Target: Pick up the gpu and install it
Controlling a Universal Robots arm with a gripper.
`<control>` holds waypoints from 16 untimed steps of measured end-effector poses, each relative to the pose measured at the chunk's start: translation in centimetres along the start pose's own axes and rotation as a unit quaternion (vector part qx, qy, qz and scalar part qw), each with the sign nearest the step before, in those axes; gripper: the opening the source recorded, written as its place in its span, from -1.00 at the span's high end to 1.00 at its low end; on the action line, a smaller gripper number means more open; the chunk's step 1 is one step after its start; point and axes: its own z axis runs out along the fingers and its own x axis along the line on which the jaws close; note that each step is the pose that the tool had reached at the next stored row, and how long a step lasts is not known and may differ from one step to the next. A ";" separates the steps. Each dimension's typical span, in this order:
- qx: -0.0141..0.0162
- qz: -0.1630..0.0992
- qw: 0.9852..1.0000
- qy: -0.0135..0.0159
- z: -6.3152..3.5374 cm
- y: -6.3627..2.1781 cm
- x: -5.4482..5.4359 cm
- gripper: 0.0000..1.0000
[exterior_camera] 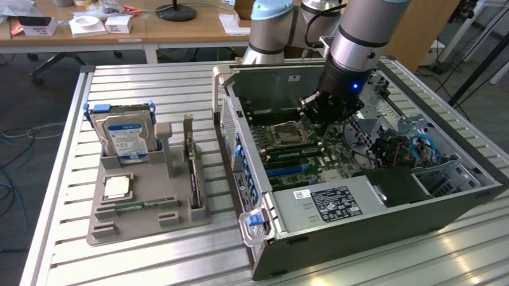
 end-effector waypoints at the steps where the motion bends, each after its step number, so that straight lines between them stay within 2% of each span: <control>1: 0.000 0.000 1.000 0.000 0.00 0.00 0.0 0.80; 6: 0.000 0.000 1.000 -0.001 -0.34 0.02 0.0 0.80; 16: 0.000 0.000 1.000 -0.002 -4.40 0.33 0.0 0.80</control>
